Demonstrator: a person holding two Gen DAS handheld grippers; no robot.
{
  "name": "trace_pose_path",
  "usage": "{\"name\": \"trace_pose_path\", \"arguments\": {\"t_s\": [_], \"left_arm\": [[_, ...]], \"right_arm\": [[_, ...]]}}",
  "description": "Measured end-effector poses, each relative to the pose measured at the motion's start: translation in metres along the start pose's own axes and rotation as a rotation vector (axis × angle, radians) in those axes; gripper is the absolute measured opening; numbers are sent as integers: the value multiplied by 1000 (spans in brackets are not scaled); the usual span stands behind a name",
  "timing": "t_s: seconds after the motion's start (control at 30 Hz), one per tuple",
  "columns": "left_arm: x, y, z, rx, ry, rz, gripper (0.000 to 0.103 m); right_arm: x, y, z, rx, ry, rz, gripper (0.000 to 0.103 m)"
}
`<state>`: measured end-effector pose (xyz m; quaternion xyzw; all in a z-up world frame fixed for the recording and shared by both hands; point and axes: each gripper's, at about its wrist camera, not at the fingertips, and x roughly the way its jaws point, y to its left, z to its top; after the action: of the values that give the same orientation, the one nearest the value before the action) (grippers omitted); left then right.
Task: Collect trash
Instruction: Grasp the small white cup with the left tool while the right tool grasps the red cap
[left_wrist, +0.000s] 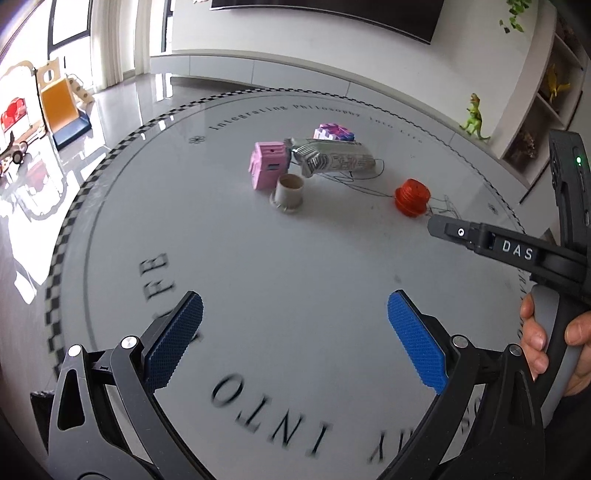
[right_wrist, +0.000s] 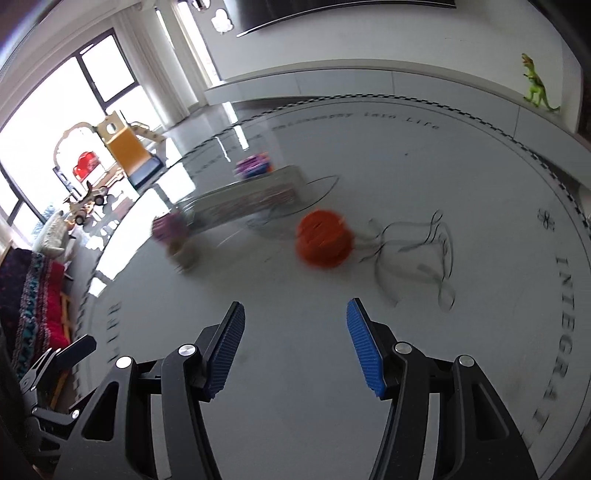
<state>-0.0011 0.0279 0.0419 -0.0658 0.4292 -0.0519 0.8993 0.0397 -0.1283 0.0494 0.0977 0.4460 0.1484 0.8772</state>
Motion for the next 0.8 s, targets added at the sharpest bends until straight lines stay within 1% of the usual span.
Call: {"name": "trace_pose_path", "arguments": {"t_s": [0.17,0.33,0.37,0.4,0.47,0.53,0.63,0.67,0.7,0.73,0.77,0.8], "left_arm": [[24,-5,15,0,23,35,97],[38,-8,34,-5,15,51,97],[42,-8,40,-10,13,59,97],[46,-8,44,-14,12,62,97],[53,-9,52,-26,7,68,97],[61,-10,59,-37,7,91,97],[72,-7,67,-83,11,109,96],[75,-5,68,-103,15,107,89],[78,-3,69,-115,23,104,79],[81,-2,69,-124,35,102,73],[82,-2,69,-120,26,115,66],[81,-3,69,-110,24,121,51]], "right_arm": [[23,-4,21,-12,4,-46,59],[48,0,34,-49,23,-127,58],[52,1,34,-54,32,-131,54],[52,1,34,-59,20,-131,47],[52,-2,35,-50,23,-122,47],[51,-4,34,-46,22,-111,46],[48,-5,30,-56,18,-111,46],[48,-6,30,-56,18,-110,46],[47,-7,29,-58,18,-107,47],[47,-8,28,-59,18,-106,46],[46,-9,28,-60,18,-104,46],[47,-9,29,-60,17,-102,46]]}}
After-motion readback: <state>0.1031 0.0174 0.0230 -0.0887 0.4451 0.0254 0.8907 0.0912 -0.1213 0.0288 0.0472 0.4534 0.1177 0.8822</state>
